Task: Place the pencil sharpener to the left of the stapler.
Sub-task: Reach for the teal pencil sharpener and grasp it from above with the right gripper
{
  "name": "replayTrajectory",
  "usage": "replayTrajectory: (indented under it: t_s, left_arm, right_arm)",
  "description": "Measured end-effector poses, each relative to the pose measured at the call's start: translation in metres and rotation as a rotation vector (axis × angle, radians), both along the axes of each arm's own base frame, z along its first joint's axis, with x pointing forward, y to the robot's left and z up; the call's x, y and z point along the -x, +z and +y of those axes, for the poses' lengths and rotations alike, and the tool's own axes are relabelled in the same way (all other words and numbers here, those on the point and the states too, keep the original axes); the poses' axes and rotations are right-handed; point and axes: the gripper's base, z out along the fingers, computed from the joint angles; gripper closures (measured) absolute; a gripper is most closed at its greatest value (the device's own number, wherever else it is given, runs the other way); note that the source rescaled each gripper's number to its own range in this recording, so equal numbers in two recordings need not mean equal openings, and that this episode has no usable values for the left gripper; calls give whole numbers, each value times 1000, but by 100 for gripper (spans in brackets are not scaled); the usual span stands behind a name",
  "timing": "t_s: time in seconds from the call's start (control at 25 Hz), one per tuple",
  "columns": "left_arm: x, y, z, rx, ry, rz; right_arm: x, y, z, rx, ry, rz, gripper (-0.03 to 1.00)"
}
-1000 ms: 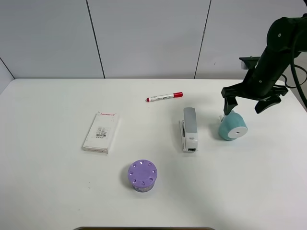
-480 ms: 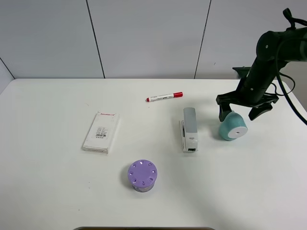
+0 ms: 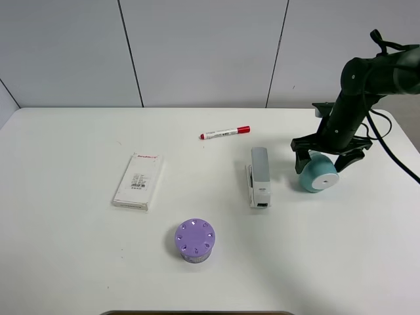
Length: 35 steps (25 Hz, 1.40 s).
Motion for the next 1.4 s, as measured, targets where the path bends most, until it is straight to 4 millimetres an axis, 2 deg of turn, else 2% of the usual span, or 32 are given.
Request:
replayTrajectory:
  t_s: [0.12, 0.72, 1.04, 1.08, 1.12, 1.2, 1.24, 1.28, 1.36, 1.4]
  left_arm:
    - [0, 0, 0, 0, 0, 0]
    - [0, 0, 0, 0, 0, 0]
    - [0, 0, 0, 0, 0, 0]
    - [0, 0, 0, 0, 0, 0]
    - [0, 0, 0, 0, 0, 0]
    - [0, 0, 0, 0, 0, 0]
    - [0, 0, 0, 0, 0, 0]
    - [0, 0, 0, 0, 0, 0]
    - [0, 0, 0, 0, 0, 0]
    - [0, 0, 0, 0, 0, 0]
  right_arm:
    - [-1, -2, 0, -1, -1, -7, -3]
    - [-4, -38, 0, 7, -2, 70, -3]
    - [-5, -41, 0, 7, -3, 67, -3]
    - [-5, -41, 0, 7, -3, 66, 2]
    - [-5, -41, 0, 7, -3, 67, 12]
    - [-5, -41, 0, 8, -2, 70, 41]
    - [-5, -41, 0, 8, -2, 70, 61]
    - [-5, -41, 0, 12, 1, 71, 76]
    - [-5, -41, -1, 18, 6, 74, 95]
    - [-5, -41, -1, 19, 7, 73, 96]
